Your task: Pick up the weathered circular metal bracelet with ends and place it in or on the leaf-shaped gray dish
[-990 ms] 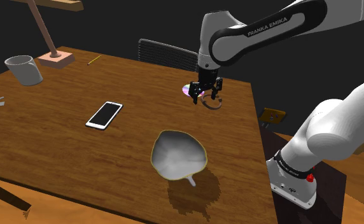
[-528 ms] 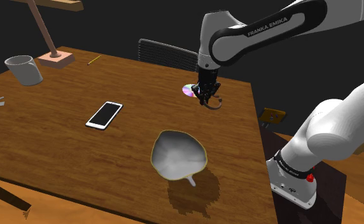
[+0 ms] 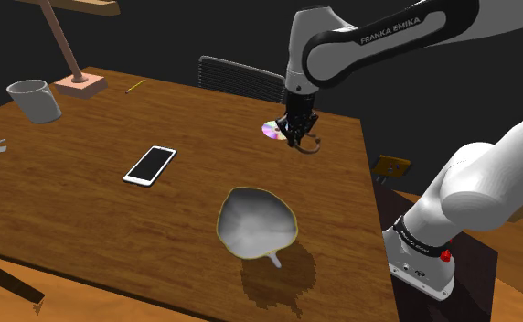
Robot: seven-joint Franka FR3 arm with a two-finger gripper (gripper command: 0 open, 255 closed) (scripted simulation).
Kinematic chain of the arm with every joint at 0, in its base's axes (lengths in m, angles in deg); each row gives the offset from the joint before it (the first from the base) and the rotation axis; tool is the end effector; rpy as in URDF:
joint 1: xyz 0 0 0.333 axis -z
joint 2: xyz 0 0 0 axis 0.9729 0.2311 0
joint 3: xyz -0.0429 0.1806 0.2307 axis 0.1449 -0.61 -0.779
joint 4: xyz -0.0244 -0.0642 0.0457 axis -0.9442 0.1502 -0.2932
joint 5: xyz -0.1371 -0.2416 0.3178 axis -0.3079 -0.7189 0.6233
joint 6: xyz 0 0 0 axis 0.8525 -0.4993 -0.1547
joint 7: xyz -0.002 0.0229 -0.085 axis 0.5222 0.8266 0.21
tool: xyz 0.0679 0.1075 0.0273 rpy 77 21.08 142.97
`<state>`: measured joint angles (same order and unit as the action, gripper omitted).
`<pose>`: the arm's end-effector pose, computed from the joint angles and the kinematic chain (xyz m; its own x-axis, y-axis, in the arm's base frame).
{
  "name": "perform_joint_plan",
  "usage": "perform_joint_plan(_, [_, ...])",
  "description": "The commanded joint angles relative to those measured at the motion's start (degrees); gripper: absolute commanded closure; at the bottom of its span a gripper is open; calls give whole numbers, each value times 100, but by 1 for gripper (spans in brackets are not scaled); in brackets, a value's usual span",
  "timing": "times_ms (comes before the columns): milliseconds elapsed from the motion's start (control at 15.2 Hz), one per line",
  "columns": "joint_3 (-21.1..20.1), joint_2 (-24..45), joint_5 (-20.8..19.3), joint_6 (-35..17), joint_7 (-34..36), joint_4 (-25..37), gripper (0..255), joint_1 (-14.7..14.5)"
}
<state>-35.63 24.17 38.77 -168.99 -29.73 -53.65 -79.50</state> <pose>0.4599 0.0914 0.3393 0.9201 -0.3740 -0.1162 -0.3747 -0.9270 0.0162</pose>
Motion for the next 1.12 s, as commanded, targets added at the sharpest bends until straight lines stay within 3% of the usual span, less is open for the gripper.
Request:
perform_joint_plan(0, [5, -63, -2, 165, 6, 100, 255, 1])
perform_joint_plan(1056, [59, -432, -21, 1449, 42, 1017, 255, 13])
